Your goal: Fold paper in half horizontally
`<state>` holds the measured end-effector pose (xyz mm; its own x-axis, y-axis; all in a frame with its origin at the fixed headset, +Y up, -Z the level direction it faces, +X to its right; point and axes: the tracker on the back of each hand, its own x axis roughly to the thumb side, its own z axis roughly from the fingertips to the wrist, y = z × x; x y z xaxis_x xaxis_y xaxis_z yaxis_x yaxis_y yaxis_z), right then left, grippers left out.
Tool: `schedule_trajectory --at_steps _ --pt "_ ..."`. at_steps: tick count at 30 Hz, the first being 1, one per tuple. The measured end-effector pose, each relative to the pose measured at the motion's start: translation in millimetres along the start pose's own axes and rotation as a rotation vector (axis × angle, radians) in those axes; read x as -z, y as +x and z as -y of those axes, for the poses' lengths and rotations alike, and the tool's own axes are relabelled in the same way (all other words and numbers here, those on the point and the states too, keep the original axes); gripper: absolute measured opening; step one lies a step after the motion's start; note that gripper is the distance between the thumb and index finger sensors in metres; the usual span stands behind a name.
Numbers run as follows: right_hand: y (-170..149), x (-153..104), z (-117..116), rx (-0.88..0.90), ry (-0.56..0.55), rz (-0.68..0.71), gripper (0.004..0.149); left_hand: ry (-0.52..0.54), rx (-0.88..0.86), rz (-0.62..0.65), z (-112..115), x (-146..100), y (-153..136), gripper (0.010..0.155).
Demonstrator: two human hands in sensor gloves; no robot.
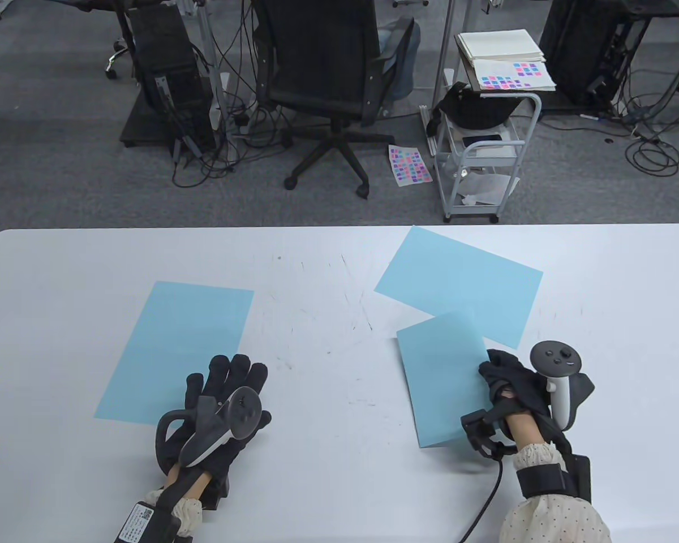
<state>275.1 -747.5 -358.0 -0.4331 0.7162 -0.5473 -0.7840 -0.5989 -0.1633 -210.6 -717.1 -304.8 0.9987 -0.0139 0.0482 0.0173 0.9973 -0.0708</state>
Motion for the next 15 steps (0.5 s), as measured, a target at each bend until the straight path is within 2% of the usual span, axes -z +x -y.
schedule_trajectory --at_steps 5,15 --pt "-12.0 4.3 7.9 -0.110 -0.068 -0.034 0.049 -0.004 0.002 0.000 0.4 0.0 0.3 0.079" --pt "-23.2 7.7 16.1 -0.524 -0.238 -0.064 0.051 -0.014 0.006 0.001 1.2 -0.1 1.3 0.079"
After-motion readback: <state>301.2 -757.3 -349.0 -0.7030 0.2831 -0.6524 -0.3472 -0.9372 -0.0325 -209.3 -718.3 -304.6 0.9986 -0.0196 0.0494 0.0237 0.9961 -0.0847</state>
